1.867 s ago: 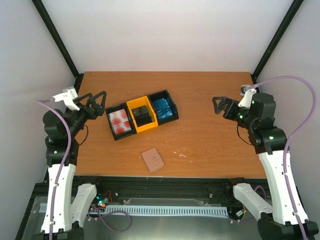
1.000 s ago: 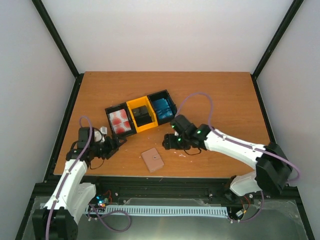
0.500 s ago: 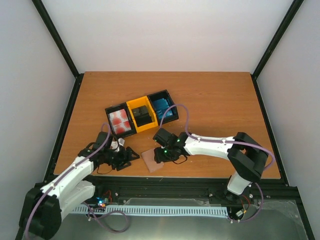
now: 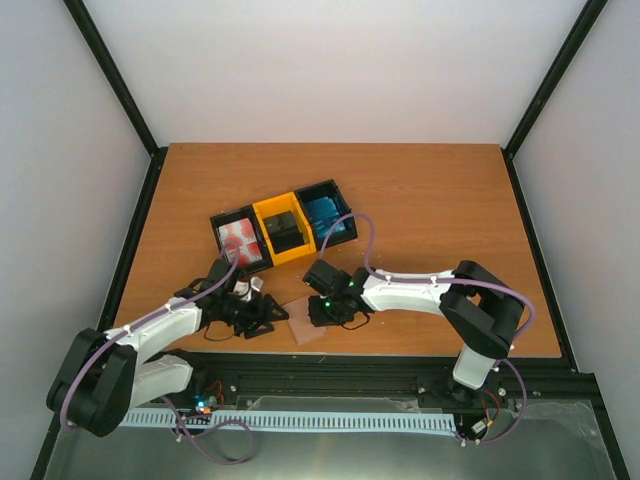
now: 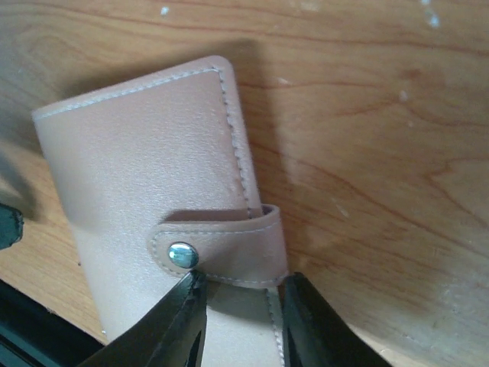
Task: Put the credit cards into the card holder
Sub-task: Move the card holder to the center of the board.
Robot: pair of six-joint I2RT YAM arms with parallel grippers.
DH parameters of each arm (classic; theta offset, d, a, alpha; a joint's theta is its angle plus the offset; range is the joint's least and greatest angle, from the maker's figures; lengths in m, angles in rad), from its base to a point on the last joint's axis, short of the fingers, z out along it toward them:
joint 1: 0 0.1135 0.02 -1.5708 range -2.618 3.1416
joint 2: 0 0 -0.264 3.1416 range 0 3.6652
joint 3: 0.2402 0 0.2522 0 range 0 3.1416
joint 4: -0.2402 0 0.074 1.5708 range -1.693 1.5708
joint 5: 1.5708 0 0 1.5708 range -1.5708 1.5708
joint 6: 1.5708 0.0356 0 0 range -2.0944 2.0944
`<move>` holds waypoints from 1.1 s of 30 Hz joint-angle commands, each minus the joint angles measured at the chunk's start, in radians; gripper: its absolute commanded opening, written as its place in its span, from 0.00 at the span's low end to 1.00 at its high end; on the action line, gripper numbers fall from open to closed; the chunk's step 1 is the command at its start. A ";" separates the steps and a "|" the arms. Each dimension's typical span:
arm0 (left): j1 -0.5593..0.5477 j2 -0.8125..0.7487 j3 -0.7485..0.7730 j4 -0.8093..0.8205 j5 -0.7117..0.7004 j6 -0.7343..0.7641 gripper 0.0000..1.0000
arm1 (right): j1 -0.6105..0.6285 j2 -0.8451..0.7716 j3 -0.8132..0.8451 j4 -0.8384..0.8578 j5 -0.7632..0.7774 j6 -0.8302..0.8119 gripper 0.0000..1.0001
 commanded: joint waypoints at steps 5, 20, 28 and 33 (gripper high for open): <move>-0.014 0.114 0.117 0.097 0.011 0.009 0.51 | 0.011 -0.012 -0.029 0.052 0.060 0.082 0.20; -0.015 0.402 0.315 0.128 0.015 0.135 0.35 | -0.062 0.019 0.000 0.074 0.151 0.036 0.13; -0.015 0.370 0.355 0.046 -0.118 0.169 0.37 | -0.084 0.002 0.019 0.034 0.182 0.017 0.14; -0.015 0.207 0.277 -0.046 -0.178 0.122 0.55 | -0.084 -0.033 0.014 0.047 0.117 0.019 0.21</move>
